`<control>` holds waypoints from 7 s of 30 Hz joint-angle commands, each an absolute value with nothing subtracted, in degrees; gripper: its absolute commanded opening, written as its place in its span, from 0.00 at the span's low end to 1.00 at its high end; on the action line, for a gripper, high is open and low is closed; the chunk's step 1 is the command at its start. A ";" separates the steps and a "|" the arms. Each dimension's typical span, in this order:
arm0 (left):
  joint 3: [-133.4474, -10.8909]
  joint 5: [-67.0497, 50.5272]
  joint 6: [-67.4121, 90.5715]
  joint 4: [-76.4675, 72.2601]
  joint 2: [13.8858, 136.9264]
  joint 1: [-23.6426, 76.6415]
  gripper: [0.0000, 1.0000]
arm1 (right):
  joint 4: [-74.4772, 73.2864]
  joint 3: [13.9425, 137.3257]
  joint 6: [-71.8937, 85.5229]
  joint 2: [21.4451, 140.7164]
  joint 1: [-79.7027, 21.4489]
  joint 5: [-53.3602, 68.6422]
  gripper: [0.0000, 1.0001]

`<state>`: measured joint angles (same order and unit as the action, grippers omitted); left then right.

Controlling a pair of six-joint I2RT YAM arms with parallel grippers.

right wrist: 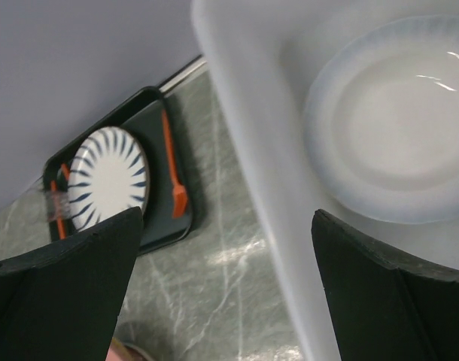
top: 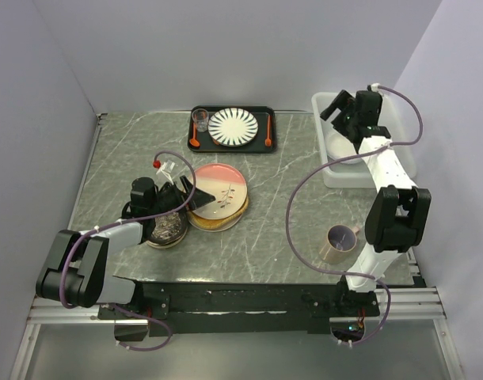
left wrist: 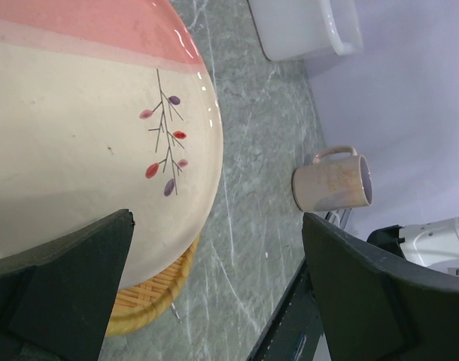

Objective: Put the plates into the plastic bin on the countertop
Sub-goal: Place the plate in the plastic bin, then pick up the plate at the center of the board.

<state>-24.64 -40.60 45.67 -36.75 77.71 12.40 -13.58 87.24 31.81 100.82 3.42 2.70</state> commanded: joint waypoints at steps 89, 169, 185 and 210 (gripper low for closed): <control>-38.50 -14.50 36.30 -18.90 86.84 15.82 0.97 | 8.00 64.95 34.63 107.22 -22.06 31.55 1.00; -37.88 -14.24 34.80 -17.75 88.59 16.08 0.97 | 19.16 55.28 41.13 105.03 -17.93 40.08 0.48; -38.67 -14.77 34.72 -17.75 90.09 16.26 0.96 | 19.95 55.55 41.92 108.19 -17.84 40.17 0.63; -39.02 -14.59 34.37 -17.49 90.70 16.35 0.96 | 29.71 55.11 47.37 113.56 -17.40 45.44 0.21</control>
<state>-38.52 -15.16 35.53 -20.99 89.03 16.32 28.45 55.07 48.47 113.78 -17.93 45.25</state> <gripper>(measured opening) 0.958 0.283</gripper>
